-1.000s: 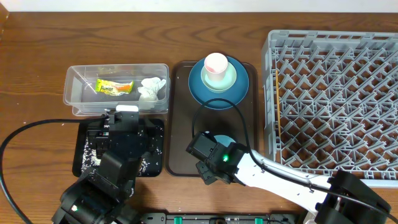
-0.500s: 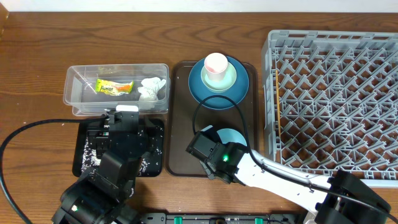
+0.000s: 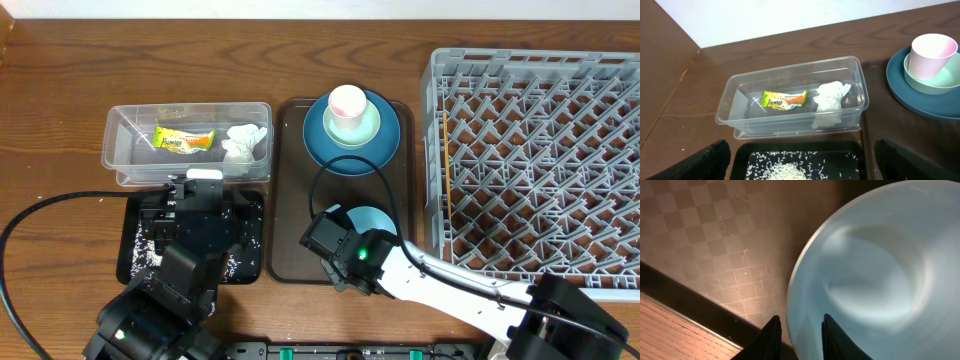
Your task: Sort waste into correct bins and load items into the dishwasher rack
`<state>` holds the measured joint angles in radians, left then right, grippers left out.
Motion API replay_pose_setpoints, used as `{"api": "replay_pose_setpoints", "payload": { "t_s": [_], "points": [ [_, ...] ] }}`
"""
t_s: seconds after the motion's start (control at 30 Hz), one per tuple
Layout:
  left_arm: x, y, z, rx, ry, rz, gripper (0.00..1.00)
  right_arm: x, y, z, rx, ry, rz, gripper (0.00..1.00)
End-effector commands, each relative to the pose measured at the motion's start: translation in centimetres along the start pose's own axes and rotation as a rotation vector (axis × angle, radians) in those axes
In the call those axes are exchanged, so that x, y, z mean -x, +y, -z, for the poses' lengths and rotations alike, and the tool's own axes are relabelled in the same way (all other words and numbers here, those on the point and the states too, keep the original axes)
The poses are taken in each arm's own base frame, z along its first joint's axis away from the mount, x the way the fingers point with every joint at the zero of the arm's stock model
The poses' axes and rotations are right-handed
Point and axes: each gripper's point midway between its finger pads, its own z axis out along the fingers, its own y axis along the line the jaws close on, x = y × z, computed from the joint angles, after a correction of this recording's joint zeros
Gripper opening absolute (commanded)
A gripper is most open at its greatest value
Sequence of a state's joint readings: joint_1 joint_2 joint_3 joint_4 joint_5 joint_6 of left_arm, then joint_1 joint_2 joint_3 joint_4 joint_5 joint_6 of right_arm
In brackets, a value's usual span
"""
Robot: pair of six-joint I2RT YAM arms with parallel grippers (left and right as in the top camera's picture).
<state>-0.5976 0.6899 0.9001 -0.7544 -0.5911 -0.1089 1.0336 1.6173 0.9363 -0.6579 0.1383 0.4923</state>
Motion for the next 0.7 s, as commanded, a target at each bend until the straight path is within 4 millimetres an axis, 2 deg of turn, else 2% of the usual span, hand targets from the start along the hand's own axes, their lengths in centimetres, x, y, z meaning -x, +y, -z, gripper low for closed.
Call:
{"api": "replay_pose_setpoints", "payload": {
  "t_s": [0.0, 0.4, 0.67],
  "points": [
    [1.03, 0.57, 0.51, 0.018, -0.025, 0.032, 0.95, -0.3, 0.1, -0.2, -0.005, 0.007, 0.013, 0.24],
    [1.03, 0.57, 0.51, 0.018, -0.025, 0.032, 0.95, -0.49, 0.04, -0.45, -0.005, 0.006, 0.013, 0.19],
    [1.03, 0.56, 0.51, 0.017, -0.025, 0.032, 0.95, -0.51, 0.04, -0.47, -0.005, 0.006, 0.013, 0.06]
  ]
}}
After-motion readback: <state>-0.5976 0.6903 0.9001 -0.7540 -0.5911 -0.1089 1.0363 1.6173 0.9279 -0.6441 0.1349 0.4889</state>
